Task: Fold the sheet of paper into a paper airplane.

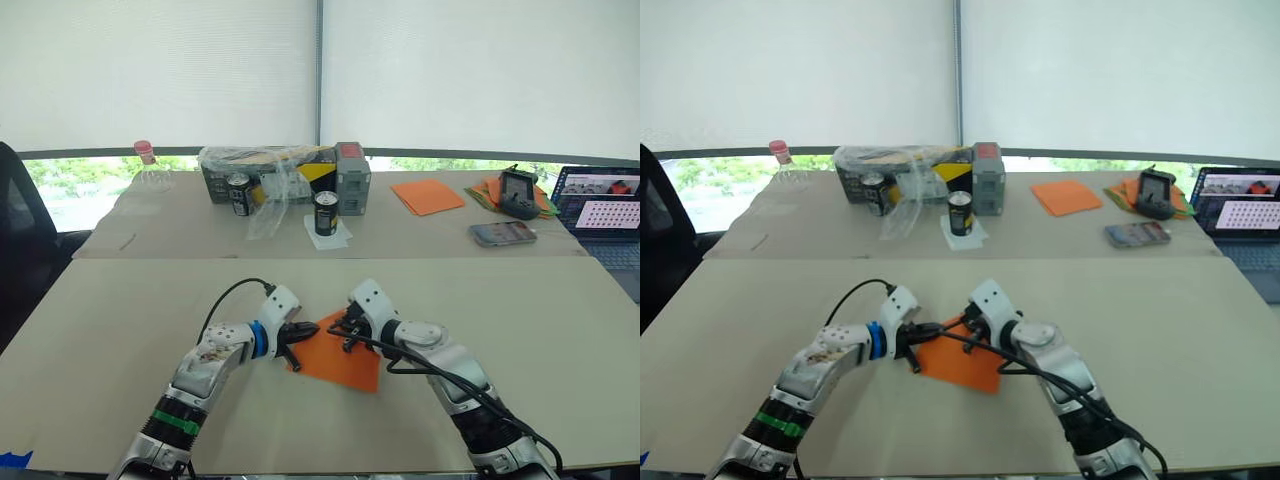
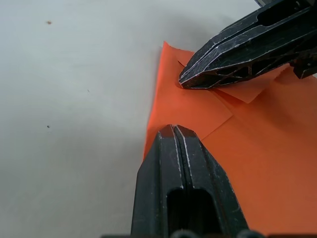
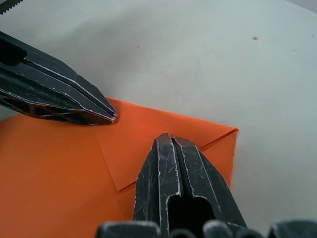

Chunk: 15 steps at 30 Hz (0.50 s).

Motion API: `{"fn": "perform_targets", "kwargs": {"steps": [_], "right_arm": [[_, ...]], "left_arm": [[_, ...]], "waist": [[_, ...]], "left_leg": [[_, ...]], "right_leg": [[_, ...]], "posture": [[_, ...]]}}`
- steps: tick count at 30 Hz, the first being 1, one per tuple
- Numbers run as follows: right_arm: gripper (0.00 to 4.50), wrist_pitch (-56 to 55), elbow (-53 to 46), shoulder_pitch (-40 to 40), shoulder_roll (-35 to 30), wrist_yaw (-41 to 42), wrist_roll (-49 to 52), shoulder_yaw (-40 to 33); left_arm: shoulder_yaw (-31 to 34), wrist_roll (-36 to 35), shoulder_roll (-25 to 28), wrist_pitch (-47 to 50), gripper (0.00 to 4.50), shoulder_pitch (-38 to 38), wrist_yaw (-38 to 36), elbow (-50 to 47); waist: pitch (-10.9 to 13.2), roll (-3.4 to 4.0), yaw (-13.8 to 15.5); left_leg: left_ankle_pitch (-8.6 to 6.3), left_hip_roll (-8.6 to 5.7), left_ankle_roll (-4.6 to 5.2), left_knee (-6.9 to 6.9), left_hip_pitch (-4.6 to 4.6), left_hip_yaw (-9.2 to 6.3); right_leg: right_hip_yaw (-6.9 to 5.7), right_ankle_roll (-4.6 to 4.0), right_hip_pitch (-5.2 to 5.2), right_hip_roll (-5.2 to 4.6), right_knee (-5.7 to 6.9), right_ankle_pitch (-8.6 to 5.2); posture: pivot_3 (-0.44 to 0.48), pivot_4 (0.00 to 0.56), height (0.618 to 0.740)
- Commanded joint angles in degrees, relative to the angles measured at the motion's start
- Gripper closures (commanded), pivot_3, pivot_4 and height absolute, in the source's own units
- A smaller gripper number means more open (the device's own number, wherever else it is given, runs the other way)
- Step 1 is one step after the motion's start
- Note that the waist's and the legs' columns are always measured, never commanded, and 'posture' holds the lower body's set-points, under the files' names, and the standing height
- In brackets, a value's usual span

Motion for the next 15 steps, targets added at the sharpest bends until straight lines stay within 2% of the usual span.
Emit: {"fn": "perform_targets", "kwargs": {"steps": [1, 9, 15], "right_arm": [[4.50, -2.6, -0.8, -0.4, 1.0, -0.1, 0.7, -0.1], [4.50, -10.4, 5.6, -4.3, 2.8, 1.0, -0.9, 2.4], [4.50, -12.2, 9.1, -5.1, 4.1, 1.9, -1.3, 3.6]], "left_arm": [[-1.9, 1.2, -0.1, 3.9, 4.47, 2.8, 0.6, 4.8], [-0.7, 0.2, 0.2, 5.4, 4.47, 5.0, 0.8, 3.0], [-0.8, 0.2, 0.7, 5.7, 4.47, 6.0, 0.9, 1.9]], "waist": [[0.0, 0.01, 0.0], [0.0, 0.05, -0.3], [0.0, 0.05, -0.3]], "left_leg": [[0.00, 0.00, 0.00, 0.00, 0.00, 0.00], [0.00, -0.02, 0.00, -0.03, -0.06, 0.01], [0.00, -0.01, -0.01, -0.34, -0.04, 0.02]], "right_leg": [[0.00, 0.00, 0.00, -0.01, 0.00, 0.00], [0.01, 0.00, -0.01, 0.01, 0.01, 0.00], [0.02, 0.00, -0.09, 0.01, -0.04, 0.00]], "posture": [[0.000, 0.150, 0.739], [0.000, 0.150, 0.739], [0.000, 0.150, 0.739]]}}
